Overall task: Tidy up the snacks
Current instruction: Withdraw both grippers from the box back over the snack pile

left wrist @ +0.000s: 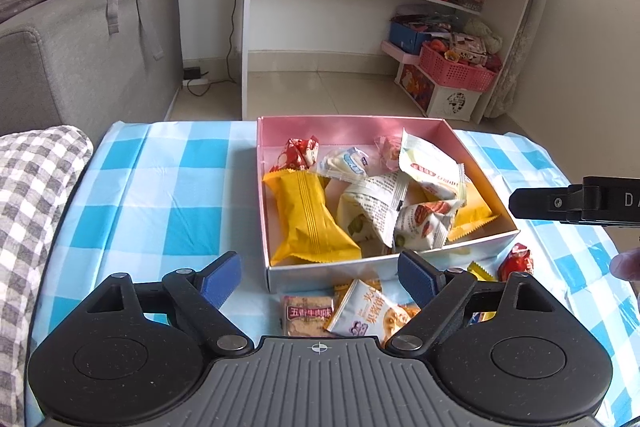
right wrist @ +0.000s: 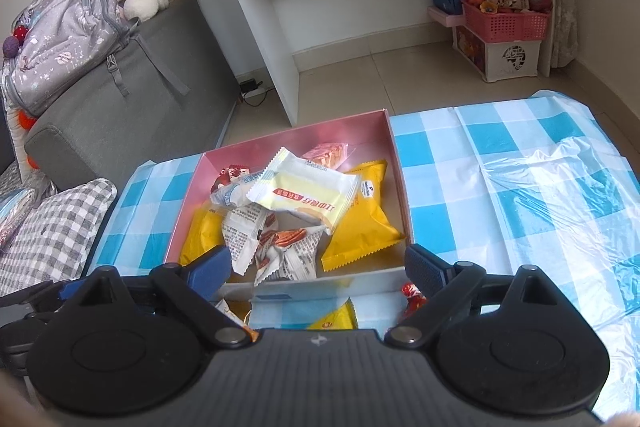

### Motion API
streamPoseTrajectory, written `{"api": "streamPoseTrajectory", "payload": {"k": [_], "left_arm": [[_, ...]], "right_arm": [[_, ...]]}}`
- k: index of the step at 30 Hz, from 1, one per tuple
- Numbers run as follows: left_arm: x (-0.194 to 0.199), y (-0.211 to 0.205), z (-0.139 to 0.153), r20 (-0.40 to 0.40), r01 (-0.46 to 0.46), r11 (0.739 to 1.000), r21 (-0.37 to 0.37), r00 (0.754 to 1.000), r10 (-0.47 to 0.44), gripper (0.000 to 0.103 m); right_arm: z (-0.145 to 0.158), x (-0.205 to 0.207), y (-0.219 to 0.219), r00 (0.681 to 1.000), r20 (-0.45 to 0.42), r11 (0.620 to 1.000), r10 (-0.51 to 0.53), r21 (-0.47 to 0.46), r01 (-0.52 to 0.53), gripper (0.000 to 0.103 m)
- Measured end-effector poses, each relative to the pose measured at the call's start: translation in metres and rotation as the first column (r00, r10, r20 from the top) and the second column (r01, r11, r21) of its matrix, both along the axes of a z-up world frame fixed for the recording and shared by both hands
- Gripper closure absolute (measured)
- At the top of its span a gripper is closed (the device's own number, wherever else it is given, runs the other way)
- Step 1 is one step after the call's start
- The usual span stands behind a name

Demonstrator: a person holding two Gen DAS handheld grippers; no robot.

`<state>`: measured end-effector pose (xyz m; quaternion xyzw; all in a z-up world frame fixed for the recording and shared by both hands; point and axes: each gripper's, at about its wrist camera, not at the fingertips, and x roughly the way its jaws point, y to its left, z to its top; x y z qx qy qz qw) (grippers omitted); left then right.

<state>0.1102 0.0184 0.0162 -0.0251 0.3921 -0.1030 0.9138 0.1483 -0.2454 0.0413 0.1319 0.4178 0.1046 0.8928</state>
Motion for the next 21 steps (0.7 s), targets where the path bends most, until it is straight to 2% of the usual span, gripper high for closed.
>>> {"api": "streamPoseTrajectory", "payload": {"k": [6, 15, 21], "left_arm": [[-0.023, 0.001, -0.001, -0.017, 0.004, 1.000, -0.004, 1.000, -0.005, 0.010], [-0.047, 0.003, -0.018, -0.029, 0.029, 0.999, 0.036, 0.999, -0.028, 0.007], [-0.053, 0.012, -0.029, -0.047, 0.024, 0.999, 0.030, 0.999, -0.023, 0.006]], "right_arm": [[-0.003, -0.016, 0.002, 1.000, 0.001, 1.000, 0.012, 0.002, -0.012, 0.008], [-0.013, -0.034, 0.007, 0.999, 0.012, 0.999, 0.044, -0.012, -0.044, 0.005], [-0.025, -0.042, 0.010, 0.997, -0.026, 0.997, 0.068, -0.031, -0.068, 0.005]]}}
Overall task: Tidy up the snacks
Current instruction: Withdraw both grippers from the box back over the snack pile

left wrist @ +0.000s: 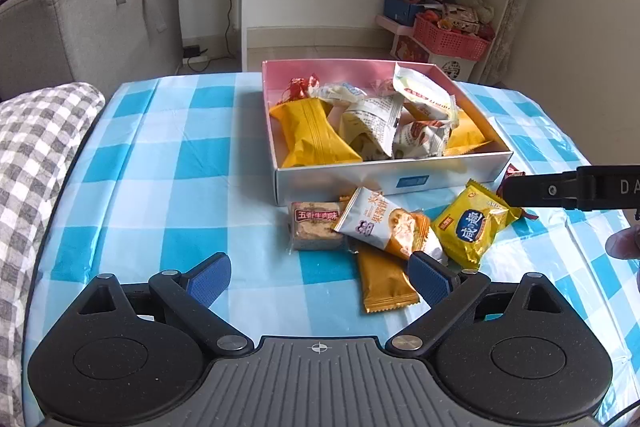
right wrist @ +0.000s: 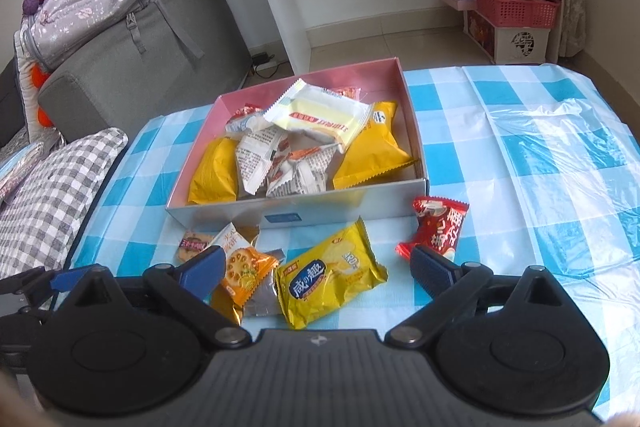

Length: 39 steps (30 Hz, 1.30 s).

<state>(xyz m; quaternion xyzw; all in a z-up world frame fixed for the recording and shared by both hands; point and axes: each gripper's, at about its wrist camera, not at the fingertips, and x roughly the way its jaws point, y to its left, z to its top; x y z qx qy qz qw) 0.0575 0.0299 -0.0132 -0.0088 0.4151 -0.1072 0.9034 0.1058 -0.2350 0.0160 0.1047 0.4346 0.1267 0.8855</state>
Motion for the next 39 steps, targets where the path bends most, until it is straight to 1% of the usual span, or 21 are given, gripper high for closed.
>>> {"api": "streamPoseTrajectory", "payload": {"k": [4, 10, 14, 17, 20, 23, 25, 30, 32, 34, 36, 39], "left_arm": [[-0.001, 0.004, -0.011, -0.026, -0.006, 1.000, -0.009, 1.000, 0.006, 0.006], [-0.001, 0.010, -0.023, -0.044, -0.011, 1.000, -0.012, 0.999, 0.011, 0.006], [0.001, 0.008, -0.031, -0.053, 0.009, 1.000, -0.008, 0.999, -0.009, 0.006], [0.002, 0.005, -0.034, -0.044, 0.027, 1.000, 0.002, 0.999, -0.027, 0.006], [0.003, 0.001, -0.037, -0.031, 0.042, 0.999, 0.008, 0.999, -0.042, 0.007], [0.005, -0.004, -0.039, -0.035, 0.050, 0.998, -0.023, 0.998, -0.051, 0.007], [0.006, -0.010, -0.040, -0.034, 0.054, 0.998, -0.031, 0.998, -0.055, 0.007], [0.011, -0.031, -0.043, -0.020, 0.042, 0.999, 0.001, 0.999, -0.042, 0.007], [0.014, -0.038, -0.046, -0.017, 0.039, 0.999, 0.035, 0.999, -0.039, 0.007], [0.016, -0.044, -0.050, -0.020, 0.044, 0.996, 0.072, 0.999, -0.043, 0.008], [0.017, -0.049, -0.053, -0.023, 0.050, 0.993, 0.103, 0.999, -0.048, 0.008], [0.017, -0.050, -0.056, -0.029, 0.054, 0.991, 0.122, 0.998, -0.051, 0.008]], "right_arm": [[-0.007, -0.003, 0.003, 1.000, -0.005, 0.999, 0.009, -0.041, -0.010, 0.005], [-0.017, -0.001, 0.003, 0.999, -0.052, 0.998, 0.005, -0.058, -0.008, 0.005], [-0.022, 0.001, 0.003, 0.996, -0.083, 0.997, -0.014, -0.073, 0.008, 0.005], [-0.026, 0.003, 0.003, 0.994, -0.107, 0.996, -0.031, -0.087, 0.022, 0.005], [-0.030, 0.006, 0.002, 0.992, -0.116, 0.995, -0.040, -0.092, 0.029, 0.005], [-0.034, 0.012, 0.003, 0.990, -0.128, 0.996, -0.054, -0.080, 0.044, 0.006], [-0.037, 0.018, 0.002, 0.987, -0.140, 0.996, -0.080, -0.058, 0.072, 0.007], [-0.044, 0.032, 0.005, 0.974, -0.166, 0.988, -0.153, -0.012, 0.153, 0.011], [-0.046, 0.035, 0.009, 0.971, -0.169, 0.985, -0.170, -0.014, 0.170, 0.013], [-0.049, 0.038, 0.015, 0.969, -0.169, 0.984, -0.179, -0.032, 0.177, 0.014], [-0.052, 0.039, 0.021, 0.971, -0.155, 0.983, -0.181, -0.072, 0.171, 0.014], [-0.052, 0.037, 0.026, 0.979, -0.126, 0.982, -0.159, -0.126, 0.143, 0.016]]}}
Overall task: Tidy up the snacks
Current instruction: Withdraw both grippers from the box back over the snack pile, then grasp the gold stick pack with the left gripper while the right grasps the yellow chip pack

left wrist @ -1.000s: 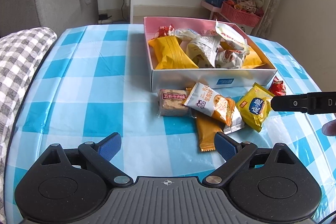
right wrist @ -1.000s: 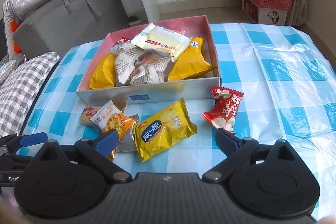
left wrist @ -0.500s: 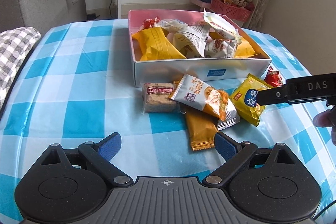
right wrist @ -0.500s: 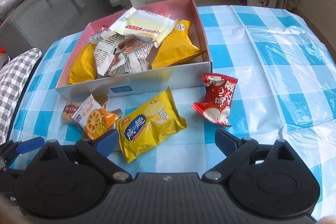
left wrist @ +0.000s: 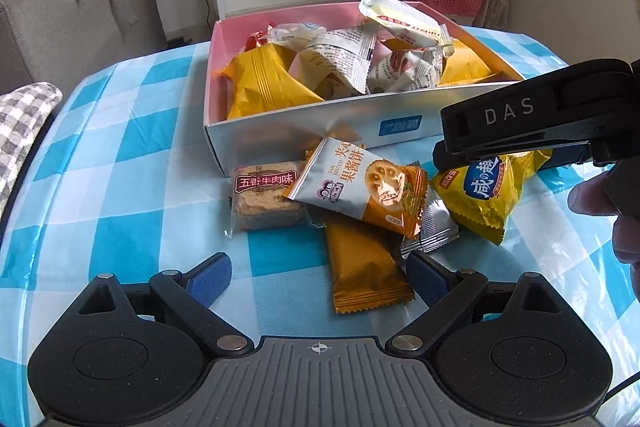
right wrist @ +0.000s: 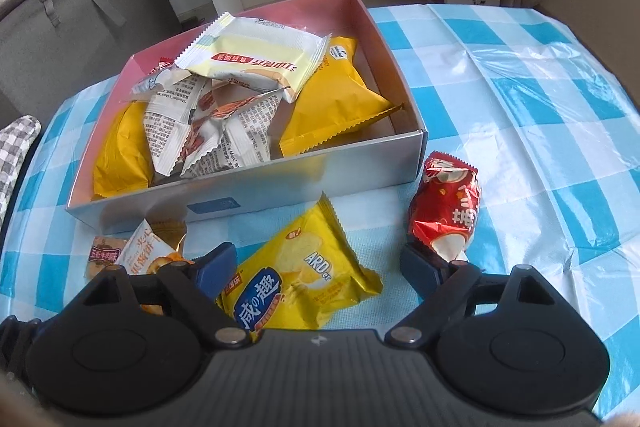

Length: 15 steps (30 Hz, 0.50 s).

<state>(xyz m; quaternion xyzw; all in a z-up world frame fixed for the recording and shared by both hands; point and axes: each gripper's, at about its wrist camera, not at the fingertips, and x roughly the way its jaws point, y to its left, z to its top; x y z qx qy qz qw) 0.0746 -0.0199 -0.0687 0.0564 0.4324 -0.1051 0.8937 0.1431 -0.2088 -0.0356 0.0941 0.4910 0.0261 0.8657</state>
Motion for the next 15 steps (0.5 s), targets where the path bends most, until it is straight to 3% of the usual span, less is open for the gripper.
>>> {"api": "streamPoseTrajectory", "payload": {"k": [6, 14, 15], "left_arm": [[-0.004, 0.007, 0.003, 0.002, 0.041, 0.999, -0.001, 0.999, -0.041, 0.023], [-0.005, 0.007, 0.007, 0.000, 0.081, 0.997, 0.002, 0.997, -0.081, 0.058], [-0.004, 0.006, 0.008, 0.001, 0.085, 0.996, 0.003, 0.996, -0.085, 0.059]], "right_arm": [[0.004, -0.005, -0.008, 1.000, -0.004, 1.000, 0.016, 0.012, -0.016, 0.028], [0.009, -0.010, -0.020, 0.999, -0.036, 0.998, 0.026, 0.054, -0.024, 0.043], [0.009, -0.010, -0.021, 0.999, -0.040, 0.998, 0.025, 0.061, -0.023, 0.045]]}}
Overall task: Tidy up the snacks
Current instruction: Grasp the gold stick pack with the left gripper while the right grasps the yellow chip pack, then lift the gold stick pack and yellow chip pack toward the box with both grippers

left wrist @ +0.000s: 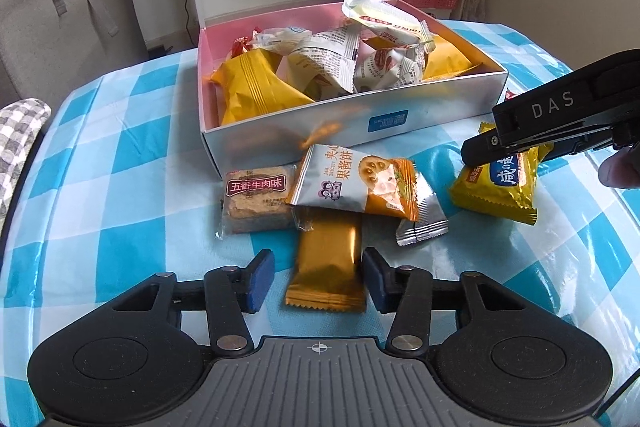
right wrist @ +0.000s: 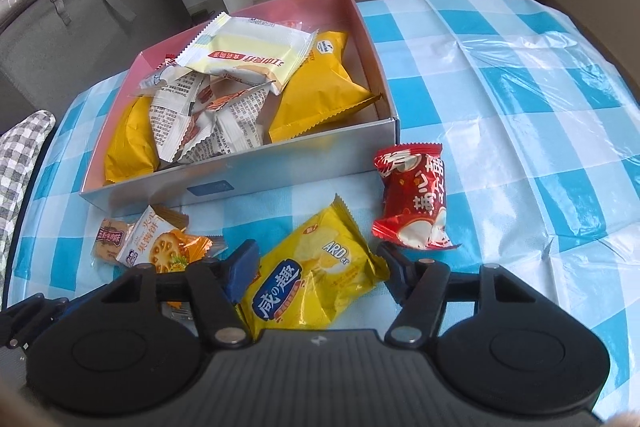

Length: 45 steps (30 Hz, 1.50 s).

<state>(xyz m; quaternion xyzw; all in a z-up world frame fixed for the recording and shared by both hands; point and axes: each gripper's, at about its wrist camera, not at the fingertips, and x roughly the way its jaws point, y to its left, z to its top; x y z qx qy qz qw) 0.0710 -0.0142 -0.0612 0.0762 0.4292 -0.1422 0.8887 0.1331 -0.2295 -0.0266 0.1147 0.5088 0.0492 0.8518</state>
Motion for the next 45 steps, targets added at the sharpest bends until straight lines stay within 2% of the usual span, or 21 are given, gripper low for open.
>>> {"api": "streamPoseTrajectory", "payload": {"k": [3, 7, 15, 22, 26, 29, 32, 35, 38, 42, 45], "left_arm": [[0.004, -0.001, 0.001, -0.007, 0.005, 1.000, -0.023, 1.000, -0.005, 0.064], [0.006, -0.002, 0.002, -0.019, 0.009, 0.999, -0.036, 1.000, -0.009, 0.075], [-0.003, 0.009, 0.007, -0.084, 0.024, 0.999, -0.047, 0.996, -0.028, 0.077], [-0.021, 0.026, 0.011, -0.162, 0.057, 0.997, -0.050, 0.985, -0.064, 0.077], [-0.027, 0.030, 0.013, -0.193, 0.066, 0.996, -0.055, 0.978, -0.075, 0.075], [-0.030, 0.031, 0.013, -0.185, 0.065, 0.996, -0.056, 0.980, -0.075, 0.072], [-0.030, 0.028, 0.013, -0.171, 0.073, 0.995, -0.060, 0.982, -0.083, 0.067], [-0.031, 0.025, 0.013, -0.159, 0.077, 0.995, -0.069, 0.983, -0.088, 0.057], [-0.030, 0.021, 0.013, -0.146, 0.082, 0.994, -0.070, 0.985, -0.091, 0.053], [-0.027, 0.018, 0.010, -0.141, 0.073, 0.995, -0.065, 0.987, -0.082, 0.052], [-0.026, 0.016, 0.009, -0.131, 0.071, 0.996, -0.056, 0.988, -0.078, 0.052]], "right_arm": [[0.001, 0.000, -0.001, 1.000, -0.002, 1.000, 0.008, 0.022, -0.008, 0.054], [-0.002, 0.001, -0.001, 1.000, -0.015, 0.996, 0.028, 0.087, -0.026, 0.061], [0.002, -0.003, -0.006, 0.994, -0.011, 0.985, 0.105, 0.142, -0.103, 0.074], [0.005, -0.019, -0.016, 0.981, -0.051, 0.967, 0.190, 0.185, -0.178, 0.076], [0.007, -0.028, -0.018, 0.973, -0.064, 0.964, 0.221, 0.168, -0.208, 0.072], [0.010, -0.031, -0.016, 0.968, -0.043, 0.967, 0.246, 0.086, -0.241, 0.065], [0.017, -0.035, -0.015, 0.956, 0.006, 0.956, 0.293, 0.013, -0.293, 0.041], [0.026, -0.041, -0.011, 0.923, 0.061, 0.925, 0.381, -0.041, -0.379, 0.030], [0.030, -0.047, -0.004, 0.868, 0.085, 0.870, 0.489, -0.123, -0.478, 0.026], [0.026, -0.056, 0.009, 0.782, 0.059, 0.771, 0.621, -0.226, -0.595, 0.022], [0.017, -0.062, 0.022, 0.732, 0.014, 0.704, 0.682, -0.284, -0.651, 0.022]]}}
